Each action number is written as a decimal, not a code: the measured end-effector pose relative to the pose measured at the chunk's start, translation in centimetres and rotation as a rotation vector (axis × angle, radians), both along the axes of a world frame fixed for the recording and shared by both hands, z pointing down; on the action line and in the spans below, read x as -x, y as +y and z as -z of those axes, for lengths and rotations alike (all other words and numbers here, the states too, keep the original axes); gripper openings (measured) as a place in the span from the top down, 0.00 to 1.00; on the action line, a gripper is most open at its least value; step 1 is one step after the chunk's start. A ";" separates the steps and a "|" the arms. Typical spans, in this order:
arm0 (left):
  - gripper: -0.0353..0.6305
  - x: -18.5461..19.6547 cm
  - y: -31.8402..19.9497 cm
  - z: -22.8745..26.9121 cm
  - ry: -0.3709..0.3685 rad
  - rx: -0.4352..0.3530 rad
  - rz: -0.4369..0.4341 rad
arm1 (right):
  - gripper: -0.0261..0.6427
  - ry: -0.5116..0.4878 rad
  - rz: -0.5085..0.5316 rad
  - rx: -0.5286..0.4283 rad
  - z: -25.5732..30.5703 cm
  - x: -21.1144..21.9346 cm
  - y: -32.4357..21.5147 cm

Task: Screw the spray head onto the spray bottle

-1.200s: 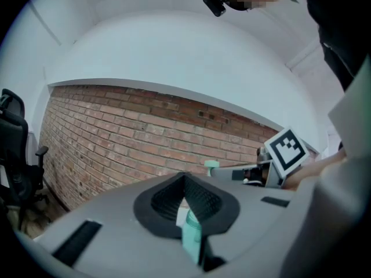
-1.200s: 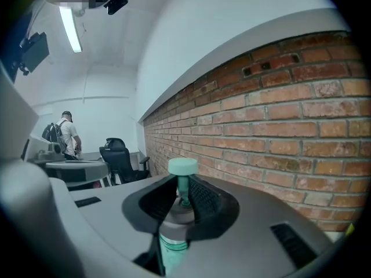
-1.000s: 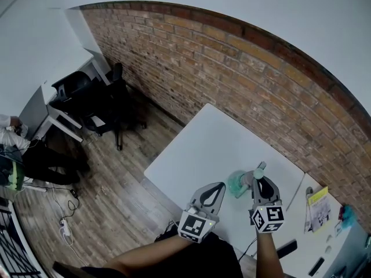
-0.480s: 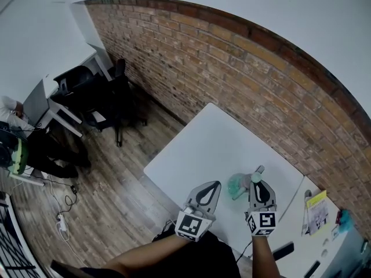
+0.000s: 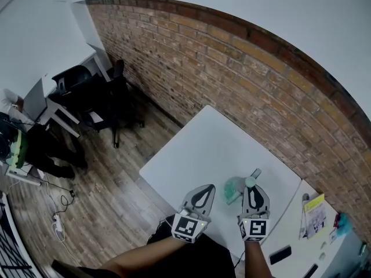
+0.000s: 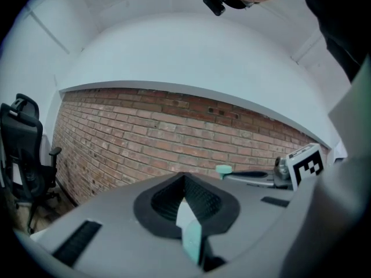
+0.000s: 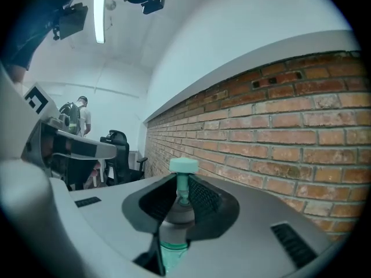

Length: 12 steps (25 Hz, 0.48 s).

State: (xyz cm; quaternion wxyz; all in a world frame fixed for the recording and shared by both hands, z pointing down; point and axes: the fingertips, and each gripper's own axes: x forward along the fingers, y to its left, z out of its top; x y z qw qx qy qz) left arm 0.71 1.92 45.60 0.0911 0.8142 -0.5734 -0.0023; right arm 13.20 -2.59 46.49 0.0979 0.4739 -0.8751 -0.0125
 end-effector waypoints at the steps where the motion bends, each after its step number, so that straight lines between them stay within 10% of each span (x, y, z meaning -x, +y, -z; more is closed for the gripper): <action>1: 0.94 0.3 -0.4 -0.2 0.002 -0.002 -0.013 | 0.86 0.000 0.001 -0.002 0.0 0.2 -0.1; 12: 0.94 -1.1 -4.4 -2.3 -0.051 -0.040 -0.252 | 0.86 0.049 -0.122 0.102 0.0 -0.6 -0.4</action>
